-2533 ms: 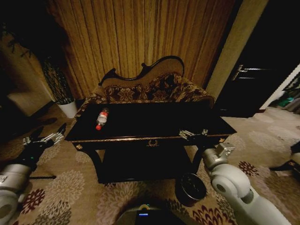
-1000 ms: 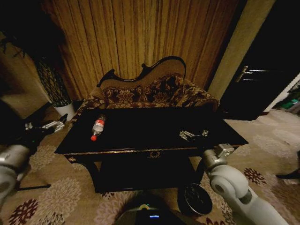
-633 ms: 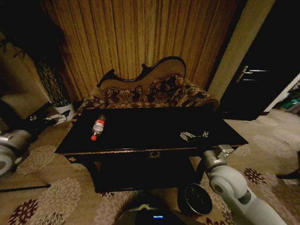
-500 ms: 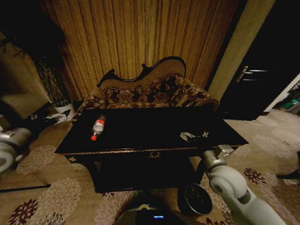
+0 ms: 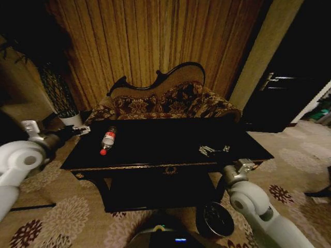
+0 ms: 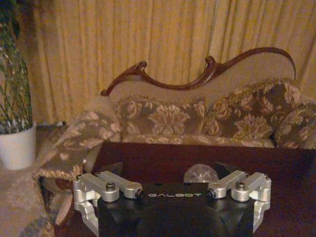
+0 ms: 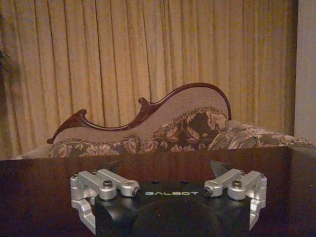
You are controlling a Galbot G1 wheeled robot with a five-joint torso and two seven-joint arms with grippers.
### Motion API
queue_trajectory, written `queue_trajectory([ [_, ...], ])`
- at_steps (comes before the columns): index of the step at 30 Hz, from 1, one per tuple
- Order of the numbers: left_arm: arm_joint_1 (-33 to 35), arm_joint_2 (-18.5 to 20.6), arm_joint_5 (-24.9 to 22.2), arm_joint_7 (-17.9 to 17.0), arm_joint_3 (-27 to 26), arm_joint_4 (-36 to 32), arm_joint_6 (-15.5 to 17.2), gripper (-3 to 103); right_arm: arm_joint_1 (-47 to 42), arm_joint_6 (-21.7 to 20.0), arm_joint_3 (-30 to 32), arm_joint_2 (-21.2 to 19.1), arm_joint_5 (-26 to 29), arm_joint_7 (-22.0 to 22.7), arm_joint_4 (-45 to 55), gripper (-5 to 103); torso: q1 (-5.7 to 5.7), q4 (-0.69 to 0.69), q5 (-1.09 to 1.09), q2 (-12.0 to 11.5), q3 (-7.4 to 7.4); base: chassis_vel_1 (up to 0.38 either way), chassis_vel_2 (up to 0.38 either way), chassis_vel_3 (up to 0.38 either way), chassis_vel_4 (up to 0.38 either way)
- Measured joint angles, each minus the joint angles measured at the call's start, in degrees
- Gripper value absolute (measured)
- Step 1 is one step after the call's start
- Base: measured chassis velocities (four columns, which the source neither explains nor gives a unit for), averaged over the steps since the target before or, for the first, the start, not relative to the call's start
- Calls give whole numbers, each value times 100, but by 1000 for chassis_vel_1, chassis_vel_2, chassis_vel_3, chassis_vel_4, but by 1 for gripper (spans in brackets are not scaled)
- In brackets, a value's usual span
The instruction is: Move to the front of the table and place the trash on the table into the trash bin.
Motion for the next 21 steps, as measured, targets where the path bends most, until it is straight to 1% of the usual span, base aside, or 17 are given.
queue_trajectory([
  [2, -214, -6, -58, -147, 333, 53, 85, 100, -4, 9, 6, -2, 0, -1, -26, 100, 0, 0, 0, 0, 0, 0, 0, 0, 0],
  [3, -214, -6, -58, -147, 333, 53, 85, 100, -4, 9, 6, -2, 0, -1, -26, 100, 0, 0, 0, 0, 0, 0, 0, 0, 0],
  [4, -289, 4, -61, -174, 452, 94, 103, 100, -1, 12, 8, -2, 0, -1, -36, 100, 0, 0, 0, 0, 0, 0, 0, 0, 0],
  [6, -579, 61, -52, -209, 853, 254, 140, 100, 12, 25, 10, -1, 0, -1, -57, 100, -1, 0, 0, 0, 0, 0, 0, 0, 0],
  [7, -579, 61, -52, -209, 853, 254, 140, 100, 12, 25, 10, -1, 0, -1, -57, 100, -1, 0, 0, 0, 0, 0, 0, 0, 0],
  [10, -999, 165, -34, -212, 1354, 340, 207, 100, 27, 31, 3, 1, 0, -2, -76, 100, 0, 0, 0, 0, 0, 0, 0, 0, 0],
  [11, -999, 165, -34, -212, 1354, 340, 207, 100, 27, 31, 3, 1, 0, -2, -76, 100, 0, 0, 0, 0, 0, 0, 0, 0, 0],
  [13, -1339, 207, -30, -315, 1761, 340, 303, 100, 35, 37, 2, 1, 0, -3, -92, 100, 0, 0, 2, 0, 0, 0, 0, 0, 0],
  [15, -1374, 207, -30, -331, 1809, 340, 314, 100, 36, 38, 3, 1, 0, -3, -92, 100, -1, 0, 2, 0, 0, 0, 0, 0, 0],
  [17, -1607, 187, -43, -471, 2158, 330, 365, 100, 35, 56, 22, -5, 4, -3, -98, 100, 0, -1, 2, 0, -1, 0, 0, 0, 0],
  [21, -1683, 146, -48, -552, 2350, 320, 371, 100, 40, 77, 36, -14, 11, -3, -124, 100, 0, -1, 0, 0, 0, 0, 0, 0, 0],
])
